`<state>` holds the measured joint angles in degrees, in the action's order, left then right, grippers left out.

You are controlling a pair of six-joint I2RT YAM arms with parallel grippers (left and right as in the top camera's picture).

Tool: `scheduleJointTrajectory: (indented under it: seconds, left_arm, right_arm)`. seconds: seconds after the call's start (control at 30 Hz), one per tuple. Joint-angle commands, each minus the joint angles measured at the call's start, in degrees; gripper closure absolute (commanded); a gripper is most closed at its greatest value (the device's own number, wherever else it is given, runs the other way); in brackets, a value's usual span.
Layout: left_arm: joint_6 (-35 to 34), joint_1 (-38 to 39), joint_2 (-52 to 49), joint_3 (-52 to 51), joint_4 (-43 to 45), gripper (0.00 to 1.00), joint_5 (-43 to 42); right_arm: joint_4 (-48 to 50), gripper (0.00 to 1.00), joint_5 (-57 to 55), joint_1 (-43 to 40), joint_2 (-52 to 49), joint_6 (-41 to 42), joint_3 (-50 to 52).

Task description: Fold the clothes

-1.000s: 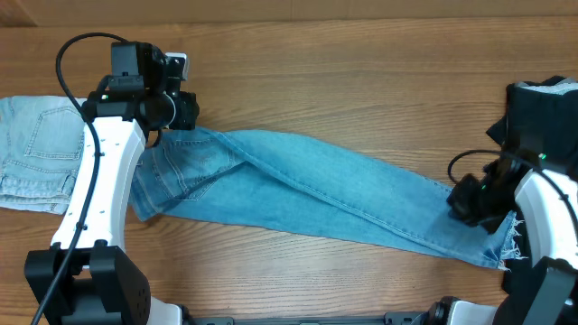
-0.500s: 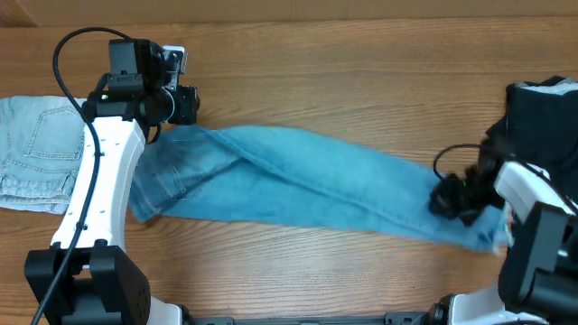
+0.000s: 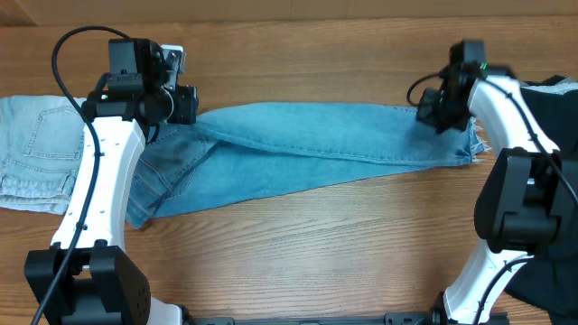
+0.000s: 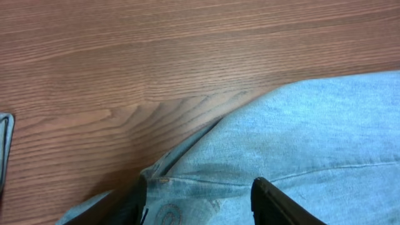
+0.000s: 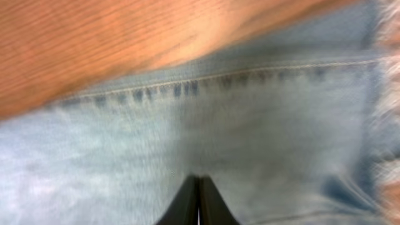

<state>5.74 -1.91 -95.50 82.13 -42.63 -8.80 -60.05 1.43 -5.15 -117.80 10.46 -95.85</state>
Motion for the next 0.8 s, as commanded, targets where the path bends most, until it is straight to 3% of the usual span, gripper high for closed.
scheduleJointTrajectory:
  seconds: [0.0, 0.13, 0.3, 0.33, 0.4, 0.57, 0.6, 0.67, 0.7, 0.77]
  left_arm:
    - [-0.2, -0.3, 0.3, 1.1, -1.2, 0.43, -0.1]
    - [-0.2, -0.3, 0.3, 1.1, -2.6, 0.42, -0.3]
    - [-8.3, -0.3, 0.4, 1.1, -8.4, 0.48, 2.2]
    - [-11.4, -0.5, 0.4, 1.2, -9.9, 0.40, 3.5]
    - [-16.7, -0.5, 0.4, 1.9, -14.3, 0.31, 3.2]
    - [-19.1, -0.4, 0.4, 12.3, -32.1, 0.33, 2.3]
    - [-19.1, -0.3, 0.4, 12.4, -35.2, 0.40, 0.4]
    - [-19.3, -0.1, 0.4, 11.0, -40.4, 0.76, -3.1]
    - [-19.3, 0.5, 0.4, 9.7, -42.3, 0.88, -3.1]
    - [-19.5, 2.1, 0.4, 6.9, -44.2, 0.94, -3.8]
  right_arm:
    - [-5.5, 0.96, -11.0, -0.3, 1.0, -1.6, -5.5]
    - [-5.1, 0.96, -10.5, -3.7, 0.4, -1.5, -2.2]
    - [-1.5, 0.96, -1.7, -8.1, -4.7, -5.6, -2.0]
    - [-1.1, 0.96, -1.5, -8.1, -5.9, -6.3, -2.0]
    - [0.3, 0.96, 0.0, -7.9, -10.8, -9.6, -2.0]
    - [2.2, 0.96, 0.0, -8.0, -14.4, -9.7, -2.0]
    - [2.5, 0.96, 0.0, -8.0, -14.4, -9.7, -2.0]
    - [3.0, 0.96, 0.0, -8.0, -14.4, -9.7, -2.0]
    - [3.1, 0.96, 0.0, -8.0, -14.4, -9.7, -2.0]
    - [3.2, 0.96, 0.4, -8.0, -14.4, -9.7, -2.0]
